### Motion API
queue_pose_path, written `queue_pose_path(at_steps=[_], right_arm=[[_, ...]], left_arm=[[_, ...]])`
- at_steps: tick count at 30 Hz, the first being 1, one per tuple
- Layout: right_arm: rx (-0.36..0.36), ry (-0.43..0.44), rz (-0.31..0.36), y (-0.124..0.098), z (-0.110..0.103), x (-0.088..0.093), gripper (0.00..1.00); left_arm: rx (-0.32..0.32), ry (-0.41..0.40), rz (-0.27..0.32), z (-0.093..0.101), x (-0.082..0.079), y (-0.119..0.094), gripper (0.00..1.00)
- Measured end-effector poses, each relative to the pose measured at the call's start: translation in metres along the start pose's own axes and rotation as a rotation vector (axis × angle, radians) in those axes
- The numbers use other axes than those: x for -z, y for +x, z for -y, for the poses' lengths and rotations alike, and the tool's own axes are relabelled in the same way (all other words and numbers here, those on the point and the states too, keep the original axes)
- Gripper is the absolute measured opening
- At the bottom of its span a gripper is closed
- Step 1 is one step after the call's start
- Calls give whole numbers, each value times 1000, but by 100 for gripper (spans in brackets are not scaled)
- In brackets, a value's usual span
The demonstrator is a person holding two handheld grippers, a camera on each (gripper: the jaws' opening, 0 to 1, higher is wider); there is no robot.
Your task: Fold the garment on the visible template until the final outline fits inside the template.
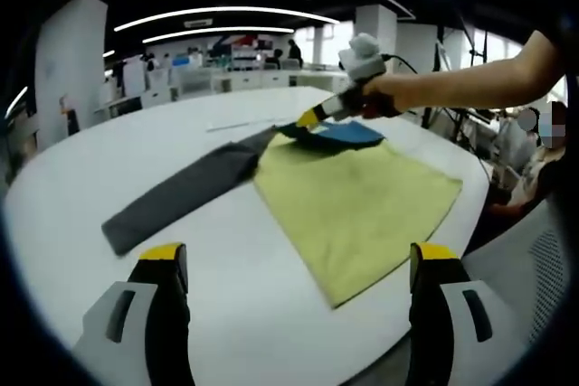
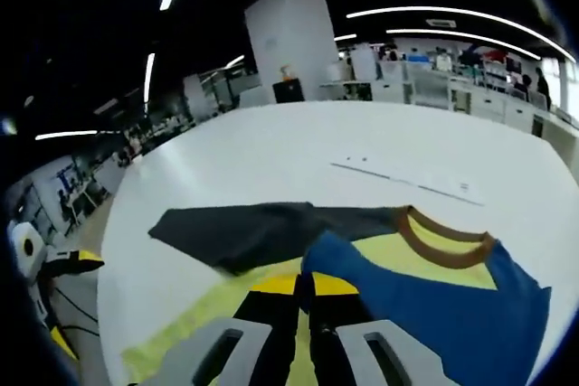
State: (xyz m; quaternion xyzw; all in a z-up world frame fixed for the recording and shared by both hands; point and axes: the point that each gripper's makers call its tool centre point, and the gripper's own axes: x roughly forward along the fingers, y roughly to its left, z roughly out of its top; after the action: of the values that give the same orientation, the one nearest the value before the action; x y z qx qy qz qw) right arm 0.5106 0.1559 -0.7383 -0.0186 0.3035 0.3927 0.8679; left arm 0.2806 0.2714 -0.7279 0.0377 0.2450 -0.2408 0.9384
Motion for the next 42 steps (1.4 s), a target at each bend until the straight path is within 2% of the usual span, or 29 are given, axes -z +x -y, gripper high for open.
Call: queue_pose_path(at_steps=[9,17,19,22,26,28,31,32,38,42], right_arm=[[-15,-12,-36,10,-9,13,0],[-13,12,-56,19,-10,25,0],[-21,10,-62,21,-12,28,0],[-63,52,-73,22,-22,32,0],[-65,36,-87,18,-21,34,13],[-55,26,-89,13,-16,32,15],[-30,17,-84,5,-7,28,28],[-16,6,-82,1,-2,27,35],[69,11,-86,-19,30,30,60],[93,29,-98,-33,44,37,68]], left_arm=[[-1,-5,-4,-1,2,-1,99],[9,5,-5,3,1,0,99],[11,10,-8,4,1,0,99],[9,13,-8,3,1,-1,99],[3,15,-4,0,-1,-2,99],[0,16,1,-1,-2,-2,99],[-7,20,3,-5,-4,-2,99],[-9,20,5,-6,-5,-2,99],[-4,27,11,-7,-9,-1,99],[-6,31,11,-9,-10,-1,99]])
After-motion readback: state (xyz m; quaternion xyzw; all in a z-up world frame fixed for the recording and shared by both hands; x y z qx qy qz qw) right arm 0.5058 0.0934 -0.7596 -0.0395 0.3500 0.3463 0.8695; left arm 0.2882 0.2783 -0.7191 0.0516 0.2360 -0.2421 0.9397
